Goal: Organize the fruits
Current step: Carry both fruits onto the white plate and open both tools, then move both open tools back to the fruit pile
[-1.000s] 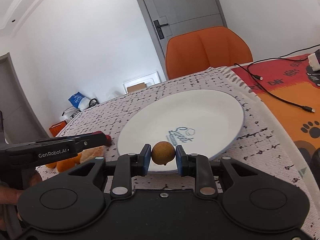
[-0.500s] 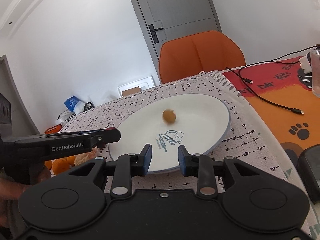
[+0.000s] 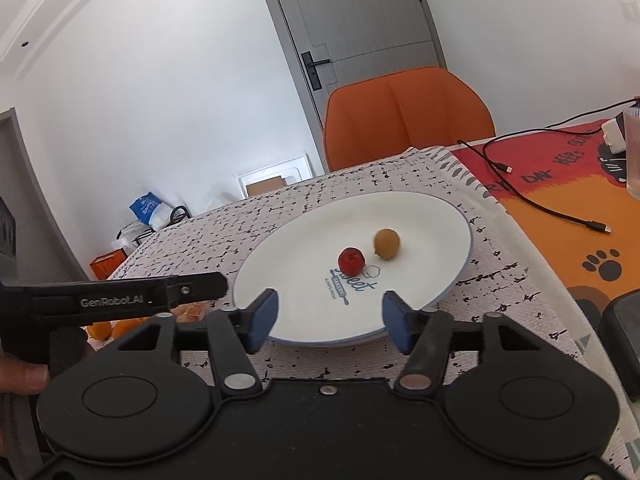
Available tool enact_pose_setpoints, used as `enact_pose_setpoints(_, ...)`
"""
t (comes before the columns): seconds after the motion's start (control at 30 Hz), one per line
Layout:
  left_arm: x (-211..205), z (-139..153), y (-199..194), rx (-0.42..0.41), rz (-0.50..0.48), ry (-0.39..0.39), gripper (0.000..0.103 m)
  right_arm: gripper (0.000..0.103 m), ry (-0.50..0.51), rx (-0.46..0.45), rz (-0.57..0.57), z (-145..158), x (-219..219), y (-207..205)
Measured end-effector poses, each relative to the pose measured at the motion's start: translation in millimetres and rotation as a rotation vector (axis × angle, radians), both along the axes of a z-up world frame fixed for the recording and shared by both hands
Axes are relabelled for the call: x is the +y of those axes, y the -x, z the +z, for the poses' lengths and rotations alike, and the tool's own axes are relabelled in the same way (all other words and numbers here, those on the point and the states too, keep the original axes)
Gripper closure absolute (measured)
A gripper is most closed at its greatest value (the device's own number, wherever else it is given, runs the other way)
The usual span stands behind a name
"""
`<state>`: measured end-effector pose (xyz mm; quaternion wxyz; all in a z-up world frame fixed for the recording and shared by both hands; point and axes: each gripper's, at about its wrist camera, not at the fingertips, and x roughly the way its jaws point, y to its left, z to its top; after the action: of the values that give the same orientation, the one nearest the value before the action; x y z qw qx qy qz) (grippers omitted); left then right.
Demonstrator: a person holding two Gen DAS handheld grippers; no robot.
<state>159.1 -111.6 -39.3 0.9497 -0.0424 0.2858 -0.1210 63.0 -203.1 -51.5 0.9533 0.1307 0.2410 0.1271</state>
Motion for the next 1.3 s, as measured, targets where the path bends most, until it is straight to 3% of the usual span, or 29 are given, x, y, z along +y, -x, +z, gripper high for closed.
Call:
enact_pose_setpoints(0.17, 13.9, 5.0, 9.8, -0.017, 0.048, -0.017, 0.021, 0.026, -0.003, -0.012, -0.008, 2.3, 4.3, 2.1)
enact_pose_setpoints(0.33, 24.3, 10.3, 18.9, -0.025, 0.104, -0.060, 0.017, 0.001, -0.014, -0.024, -0.008, 6.6, 10.5, 4.7)
enact_pose_setpoints(0.7, 54.7, 18.7, 42.2, -0.059, 0.166, -0.058, 0.015, 0.000, -0.009, -0.018, 0.019, 14.1, 33.3, 9.4)
enact_pose_setpoints(1.3, 102.7, 17.6, 70.4, -0.042, 0.234, -0.011, 0.014, 0.000, 0.014, 0.013, 0.122, 17.8, 76.9, 10.0)
